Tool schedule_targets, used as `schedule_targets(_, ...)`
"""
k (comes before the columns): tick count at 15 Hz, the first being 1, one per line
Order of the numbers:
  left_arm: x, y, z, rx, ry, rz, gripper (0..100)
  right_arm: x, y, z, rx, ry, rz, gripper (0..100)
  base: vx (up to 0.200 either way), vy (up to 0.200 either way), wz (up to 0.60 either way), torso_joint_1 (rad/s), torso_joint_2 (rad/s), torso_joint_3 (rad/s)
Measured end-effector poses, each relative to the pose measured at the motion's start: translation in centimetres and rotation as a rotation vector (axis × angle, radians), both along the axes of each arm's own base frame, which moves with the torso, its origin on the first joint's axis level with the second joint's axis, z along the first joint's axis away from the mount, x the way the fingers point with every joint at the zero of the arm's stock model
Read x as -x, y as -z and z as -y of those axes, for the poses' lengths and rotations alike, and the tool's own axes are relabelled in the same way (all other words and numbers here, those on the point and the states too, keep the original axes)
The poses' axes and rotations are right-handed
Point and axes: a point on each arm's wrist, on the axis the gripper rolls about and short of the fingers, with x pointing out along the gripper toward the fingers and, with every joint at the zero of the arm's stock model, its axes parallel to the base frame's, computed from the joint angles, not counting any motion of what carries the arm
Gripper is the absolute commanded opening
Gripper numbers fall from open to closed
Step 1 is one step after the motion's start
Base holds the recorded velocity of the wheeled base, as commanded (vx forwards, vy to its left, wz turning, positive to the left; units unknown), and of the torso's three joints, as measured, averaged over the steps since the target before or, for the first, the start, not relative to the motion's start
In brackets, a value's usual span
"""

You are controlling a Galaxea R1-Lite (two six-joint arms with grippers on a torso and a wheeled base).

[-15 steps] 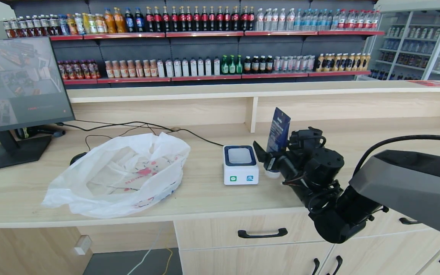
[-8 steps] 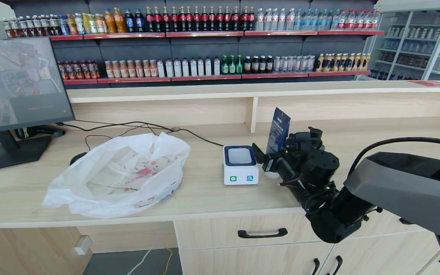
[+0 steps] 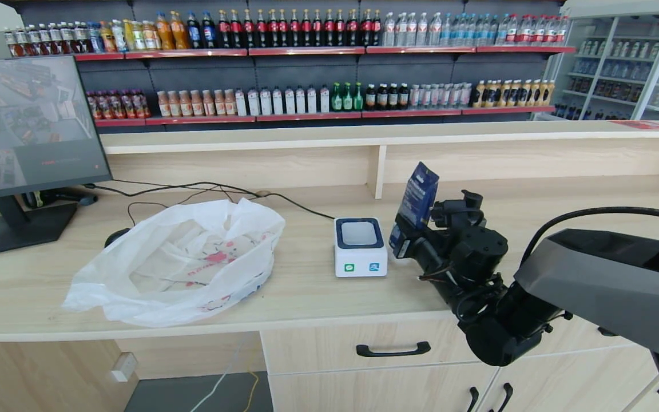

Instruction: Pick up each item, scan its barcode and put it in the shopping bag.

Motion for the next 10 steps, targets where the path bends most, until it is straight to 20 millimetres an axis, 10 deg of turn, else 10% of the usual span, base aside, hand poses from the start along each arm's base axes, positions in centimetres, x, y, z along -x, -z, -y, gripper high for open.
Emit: schedule_targets(10,0.0,0.0,0.0,0.0,0.0,0.0,100,0.53,-0.12,-0.84,-0.012,-0.025,-0.002,0,0.0,0.0,0.0,0.0,0.0,0.0)
